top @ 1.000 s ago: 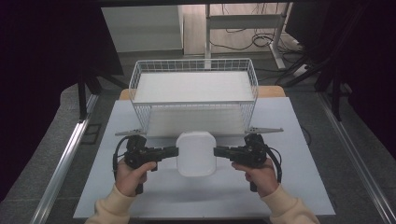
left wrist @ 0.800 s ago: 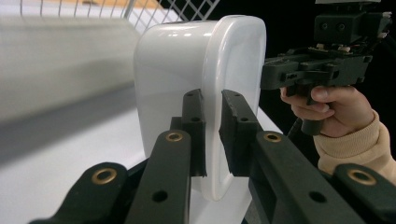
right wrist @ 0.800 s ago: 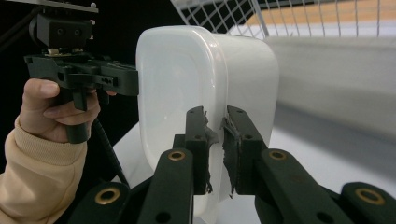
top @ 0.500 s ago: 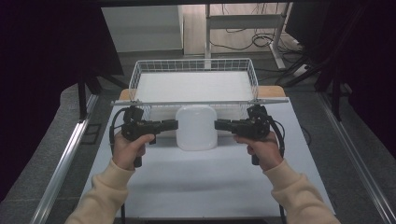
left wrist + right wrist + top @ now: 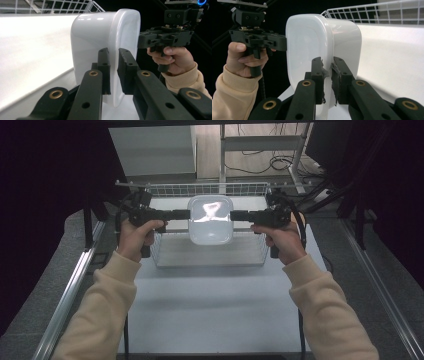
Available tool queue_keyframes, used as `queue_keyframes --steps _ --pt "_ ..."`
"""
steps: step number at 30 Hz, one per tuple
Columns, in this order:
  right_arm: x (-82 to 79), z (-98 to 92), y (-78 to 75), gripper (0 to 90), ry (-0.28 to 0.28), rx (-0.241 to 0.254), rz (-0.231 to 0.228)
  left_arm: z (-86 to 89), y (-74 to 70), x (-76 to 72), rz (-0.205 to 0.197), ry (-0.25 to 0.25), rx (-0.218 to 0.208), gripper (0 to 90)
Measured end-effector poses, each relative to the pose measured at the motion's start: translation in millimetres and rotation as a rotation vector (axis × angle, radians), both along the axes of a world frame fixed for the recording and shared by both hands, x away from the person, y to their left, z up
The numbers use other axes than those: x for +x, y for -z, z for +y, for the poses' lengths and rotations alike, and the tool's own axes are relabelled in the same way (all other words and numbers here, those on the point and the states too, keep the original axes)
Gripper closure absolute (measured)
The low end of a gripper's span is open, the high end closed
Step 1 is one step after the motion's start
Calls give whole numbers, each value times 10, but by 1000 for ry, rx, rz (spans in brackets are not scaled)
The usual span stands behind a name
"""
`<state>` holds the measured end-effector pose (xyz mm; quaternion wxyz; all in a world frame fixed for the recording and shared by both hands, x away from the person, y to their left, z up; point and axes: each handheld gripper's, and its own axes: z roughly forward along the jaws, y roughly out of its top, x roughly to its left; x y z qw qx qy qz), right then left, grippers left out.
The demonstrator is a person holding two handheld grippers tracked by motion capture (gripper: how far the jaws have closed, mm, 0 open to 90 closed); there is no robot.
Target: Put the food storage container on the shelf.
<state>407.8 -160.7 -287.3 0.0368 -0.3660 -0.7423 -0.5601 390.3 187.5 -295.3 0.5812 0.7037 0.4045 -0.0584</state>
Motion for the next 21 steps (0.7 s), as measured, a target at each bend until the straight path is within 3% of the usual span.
queue_keyframes --steps 4,7,11,13,16,18,21 --pt "243 32 -77 798 11 -18 35 14 -15 201 22 -7 -8 808" --pt "323 40 -69 798 15 -16 54 20 15 325 40 -15 -13 807" --pt "513 61 -23 795 26 -24 96 33 88 509 91 -23 -29 807" --pt "617 65 4 792 35 -15 133 61 124 595 124 -26 -83 810" --pt "770 73 17 783 35 -1 177 84 153 723 160 -45 -116 810" --pt "919 96 38 752 46 6 230 98 192 814 201 -59 -144 802" --pt "1006 117 66 736 62 10 257 122 282 950 258 -87 -186 792"
